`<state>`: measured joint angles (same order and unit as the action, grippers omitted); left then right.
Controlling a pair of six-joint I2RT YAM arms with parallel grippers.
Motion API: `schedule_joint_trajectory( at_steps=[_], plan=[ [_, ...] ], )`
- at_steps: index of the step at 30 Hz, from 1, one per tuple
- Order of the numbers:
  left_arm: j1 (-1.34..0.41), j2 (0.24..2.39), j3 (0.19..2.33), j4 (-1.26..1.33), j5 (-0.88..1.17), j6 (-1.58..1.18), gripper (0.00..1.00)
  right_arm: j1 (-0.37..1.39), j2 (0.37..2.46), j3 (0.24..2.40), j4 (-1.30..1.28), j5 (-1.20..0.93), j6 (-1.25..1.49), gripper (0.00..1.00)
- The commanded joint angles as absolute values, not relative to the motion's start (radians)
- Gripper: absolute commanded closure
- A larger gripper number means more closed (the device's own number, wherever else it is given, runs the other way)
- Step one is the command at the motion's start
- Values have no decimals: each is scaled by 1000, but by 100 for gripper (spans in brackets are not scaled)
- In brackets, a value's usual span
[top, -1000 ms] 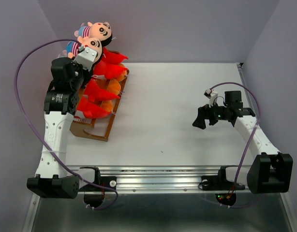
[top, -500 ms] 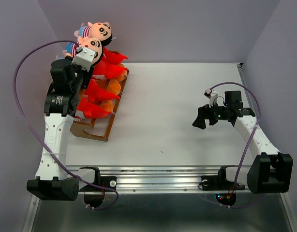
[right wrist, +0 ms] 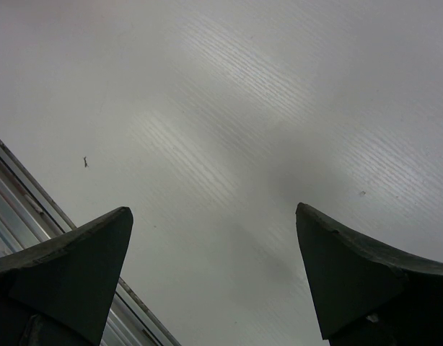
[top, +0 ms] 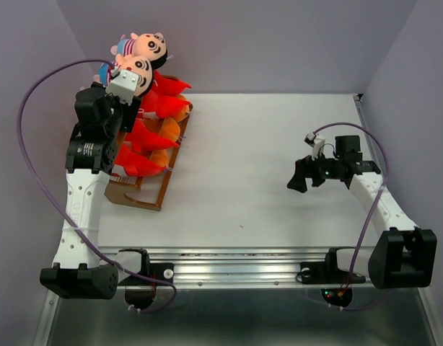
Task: Place and organize the stuffed toys onto the shelf
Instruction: Place the stuffed toy onto shelf
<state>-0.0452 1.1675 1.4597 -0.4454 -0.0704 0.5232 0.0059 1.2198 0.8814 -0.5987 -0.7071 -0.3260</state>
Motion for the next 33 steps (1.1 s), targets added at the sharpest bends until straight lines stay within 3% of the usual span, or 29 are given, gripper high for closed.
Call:
schedule_joint_trajectory(
  at_steps=[1, 5, 6, 12, 29, 33],
  plan=[
    [-41, 1158, 1489, -413, -95, 508, 26, -2, 1219, 868, -565, -713, -344, 0],
    [-41, 1158, 1496, -410, -117, 503, 25, -2, 1221, 868, -565, -713, -344, 0],
    [-41, 1157, 1496, -410, -120, 503, 20, -2, 1221, 868, -566, -713, -344, 0],
    [-41, 1151, 1514, -405, -129, 483, 14, -2, 1223, 868, -565, -713, -344, 0],
    [-41, 1137, 1522, -399, -144, 463, 12, -2, 1227, 868, -566, -713, -345, 0],
    [-41, 1135, 1546, -399, -143, 440, 7, -2, 1229, 868, -566, -713, -345, 0]
  ],
)
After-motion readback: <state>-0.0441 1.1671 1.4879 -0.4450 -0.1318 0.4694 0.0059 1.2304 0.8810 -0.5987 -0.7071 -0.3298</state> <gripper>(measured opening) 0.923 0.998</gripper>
